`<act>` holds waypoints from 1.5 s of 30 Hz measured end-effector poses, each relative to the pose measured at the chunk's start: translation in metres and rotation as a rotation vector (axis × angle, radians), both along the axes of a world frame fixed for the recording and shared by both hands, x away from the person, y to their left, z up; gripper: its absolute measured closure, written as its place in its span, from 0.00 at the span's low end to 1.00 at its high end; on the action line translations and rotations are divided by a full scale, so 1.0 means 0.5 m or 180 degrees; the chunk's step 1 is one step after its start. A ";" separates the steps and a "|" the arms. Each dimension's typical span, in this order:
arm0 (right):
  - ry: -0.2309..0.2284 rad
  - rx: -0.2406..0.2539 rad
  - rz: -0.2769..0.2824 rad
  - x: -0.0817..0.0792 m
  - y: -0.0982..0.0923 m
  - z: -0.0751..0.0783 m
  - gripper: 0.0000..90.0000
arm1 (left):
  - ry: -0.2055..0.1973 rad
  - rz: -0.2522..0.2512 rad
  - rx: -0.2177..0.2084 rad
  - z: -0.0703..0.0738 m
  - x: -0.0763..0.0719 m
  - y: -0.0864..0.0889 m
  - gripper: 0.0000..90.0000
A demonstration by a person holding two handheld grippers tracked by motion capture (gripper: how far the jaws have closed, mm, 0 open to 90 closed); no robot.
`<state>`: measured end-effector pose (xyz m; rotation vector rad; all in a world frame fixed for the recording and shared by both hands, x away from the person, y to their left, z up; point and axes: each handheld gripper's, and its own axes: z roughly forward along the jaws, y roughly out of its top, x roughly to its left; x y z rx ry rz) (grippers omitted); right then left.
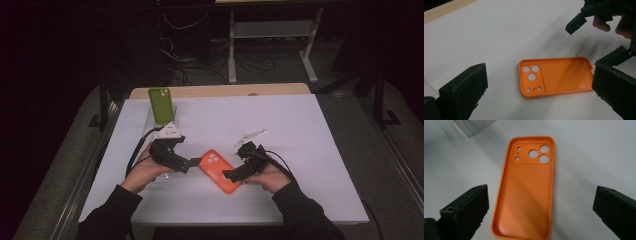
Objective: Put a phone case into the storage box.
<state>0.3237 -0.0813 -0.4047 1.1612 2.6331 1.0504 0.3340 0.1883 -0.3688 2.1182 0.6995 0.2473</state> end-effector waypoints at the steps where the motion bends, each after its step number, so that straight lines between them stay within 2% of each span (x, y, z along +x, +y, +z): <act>1: 0.0007 -0.0026 -0.0015 0.000 0.006 -0.003 0.00 | -0.0006 -0.0007 0.0008 0.000 0.000 0.000 0.00; 9: 0.0044 -0.0265 -0.0021 0.004 0.049 -0.029 0.00 | 0.0006 0.0001 -0.0018 -0.001 -0.001 -0.002 0.00; 11: 0.0096 -0.0293 -0.0055 0.003 0.058 -0.036 0.00 | 0.0014 0.0003 -0.0021 -0.001 -0.002 -0.003 0.00; 20: 0.0153 -0.0464 -0.0005 -0.001 0.083 -0.062 0.00 | 0.0013 -0.0003 -0.0013 -0.001 -0.001 -0.002 0.00; 23: 0.0145 -0.0546 0.0002 -0.004 0.089 -0.070 0.00 | 0.0019 0.0009 -0.0026 -0.001 -0.002 -0.003 0.00; 31: -0.0049 -0.0689 -0.0019 -0.016 0.094 -0.072 0.09 | 0.0024 -0.0009 -0.0005 -0.002 -0.001 -0.003 0.00; 40: -0.0151 -0.0685 -0.0018 -0.025 0.096 -0.073 0.16 | 0.0024 0.0000 -0.0012 -0.002 0.000 -0.005 0.00; 45: -0.0134 -0.0648 -0.0078 -0.030 0.095 -0.073 0.17 | 0.0025 0.0011 -0.0036 -0.001 0.000 -0.004 0.00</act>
